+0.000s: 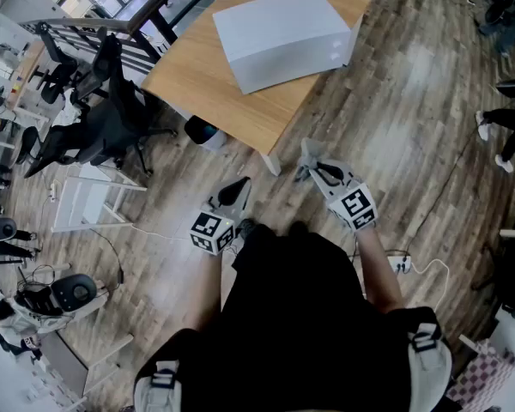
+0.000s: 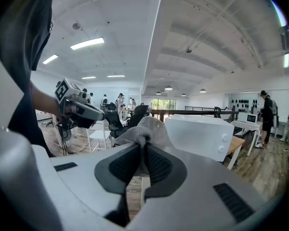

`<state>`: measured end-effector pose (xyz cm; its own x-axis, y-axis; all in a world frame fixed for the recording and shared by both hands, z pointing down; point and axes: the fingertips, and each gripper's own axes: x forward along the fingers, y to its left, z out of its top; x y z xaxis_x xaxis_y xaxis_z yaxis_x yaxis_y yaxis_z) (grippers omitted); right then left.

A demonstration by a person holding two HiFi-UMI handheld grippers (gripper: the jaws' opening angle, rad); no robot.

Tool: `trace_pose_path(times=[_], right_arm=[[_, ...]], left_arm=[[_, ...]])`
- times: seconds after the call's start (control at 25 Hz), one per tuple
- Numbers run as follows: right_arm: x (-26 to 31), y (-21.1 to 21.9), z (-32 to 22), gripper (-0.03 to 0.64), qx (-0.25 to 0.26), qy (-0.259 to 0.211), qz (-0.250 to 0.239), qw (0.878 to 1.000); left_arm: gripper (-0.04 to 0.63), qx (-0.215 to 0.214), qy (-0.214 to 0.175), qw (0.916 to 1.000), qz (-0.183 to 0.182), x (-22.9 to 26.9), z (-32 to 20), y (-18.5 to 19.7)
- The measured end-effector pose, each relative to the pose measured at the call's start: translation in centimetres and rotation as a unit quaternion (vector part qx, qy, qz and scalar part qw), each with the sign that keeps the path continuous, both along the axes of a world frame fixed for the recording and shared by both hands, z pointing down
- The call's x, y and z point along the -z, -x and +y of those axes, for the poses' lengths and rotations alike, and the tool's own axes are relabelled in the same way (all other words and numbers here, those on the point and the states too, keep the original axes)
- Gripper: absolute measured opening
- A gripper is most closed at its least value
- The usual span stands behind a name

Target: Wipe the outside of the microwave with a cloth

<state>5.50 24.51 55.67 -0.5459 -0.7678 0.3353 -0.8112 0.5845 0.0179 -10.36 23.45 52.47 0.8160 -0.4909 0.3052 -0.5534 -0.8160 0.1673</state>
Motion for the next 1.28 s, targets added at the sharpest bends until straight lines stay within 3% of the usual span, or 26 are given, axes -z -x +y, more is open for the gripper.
trace_pose_path(times=[0.52,1.28], right_arm=[[0.3,-0.8,0.1,0.029,0.010,-0.008,0.009,1.000],[-0.6,-0.5,1.6,0.031,0.018,-0.003,0.000,1.000]], left_arm=[[0.002,-0.014,0.000,0.9999,-0.002,0.1,0.3,-2.1],[0.002,0.002,-0.002,0.9999,-0.013,0.0,2.1,-1.5]])
